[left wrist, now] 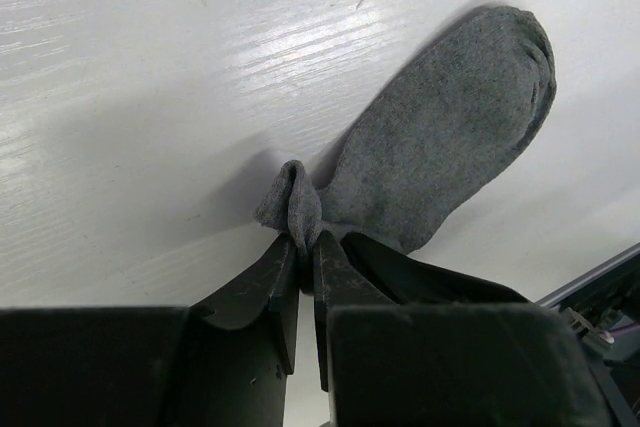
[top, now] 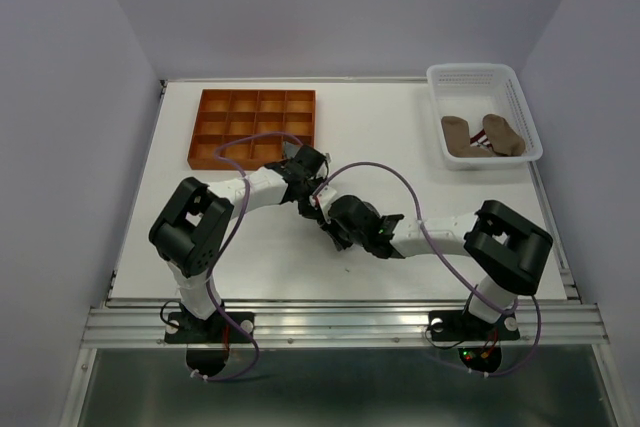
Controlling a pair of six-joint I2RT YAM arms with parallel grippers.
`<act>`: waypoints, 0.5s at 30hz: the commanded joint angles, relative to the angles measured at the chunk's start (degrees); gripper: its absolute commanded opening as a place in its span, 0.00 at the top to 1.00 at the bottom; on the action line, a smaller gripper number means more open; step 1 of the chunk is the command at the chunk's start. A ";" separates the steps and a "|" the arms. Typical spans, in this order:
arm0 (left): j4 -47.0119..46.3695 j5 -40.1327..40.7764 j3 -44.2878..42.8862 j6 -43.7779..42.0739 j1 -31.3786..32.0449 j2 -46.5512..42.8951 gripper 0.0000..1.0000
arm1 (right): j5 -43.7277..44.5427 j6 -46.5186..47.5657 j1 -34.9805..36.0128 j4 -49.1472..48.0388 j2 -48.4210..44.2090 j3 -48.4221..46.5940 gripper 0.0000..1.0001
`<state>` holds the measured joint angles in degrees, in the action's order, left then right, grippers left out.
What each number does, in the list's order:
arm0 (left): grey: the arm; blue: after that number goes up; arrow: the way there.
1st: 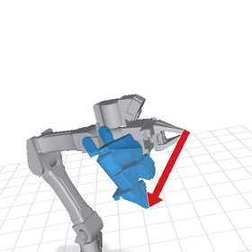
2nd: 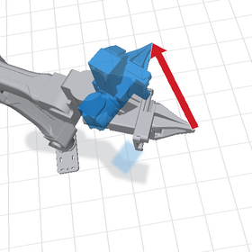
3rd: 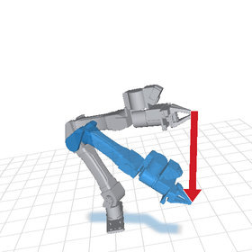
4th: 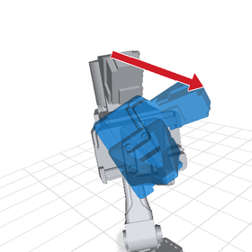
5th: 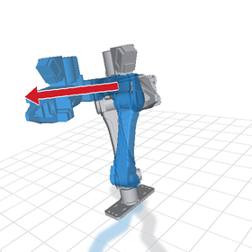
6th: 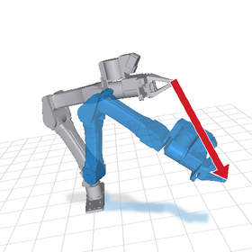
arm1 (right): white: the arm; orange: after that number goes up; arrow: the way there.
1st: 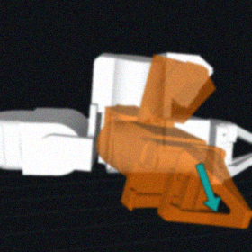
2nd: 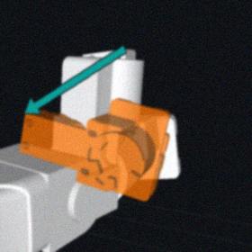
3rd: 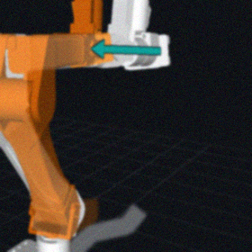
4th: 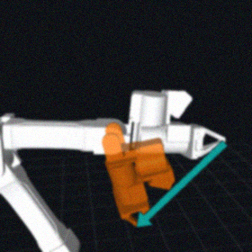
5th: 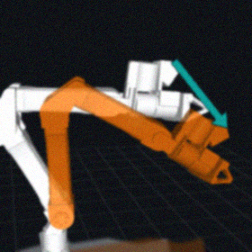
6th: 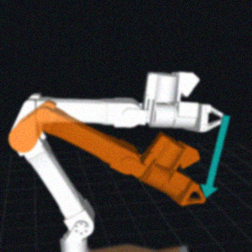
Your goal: Roll the socks
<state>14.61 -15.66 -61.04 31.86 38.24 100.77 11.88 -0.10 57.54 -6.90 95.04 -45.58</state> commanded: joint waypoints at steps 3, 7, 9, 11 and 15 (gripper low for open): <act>0.68 -0.95 -2.07 -0.48 0.43 -1.72 0.81 | 4.73 -3.67 0.82 -1.45 1.11 -0.30 0.87; 0.94 -0.25 -1.72 0.22 0.26 -2.16 0.66 | 4.65 -7.45 0.82 -2.07 0.32 0.67 0.93; 0.86 -0.16 -1.81 0.57 0.08 -2.42 0.54 | 1.50 -9.56 0.21 -3.29 0.05 1.63 0.95; 1.03 0.54 -1.89 1.10 -0.09 -2.86 0.42 | -1.66 -11.06 -1.02 -4.35 -0.65 2.86 0.96; 1.30 1.77 -1.63 1.89 -0.71 -3.91 0.31 | -8.00 -13.34 -4.36 -7.42 -2.49 4.97 0.99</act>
<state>14.92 -14.59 -61.04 33.19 37.82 100.75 10.63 -9.34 56.18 -10.83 94.48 -43.03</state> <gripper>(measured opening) 0.659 0.097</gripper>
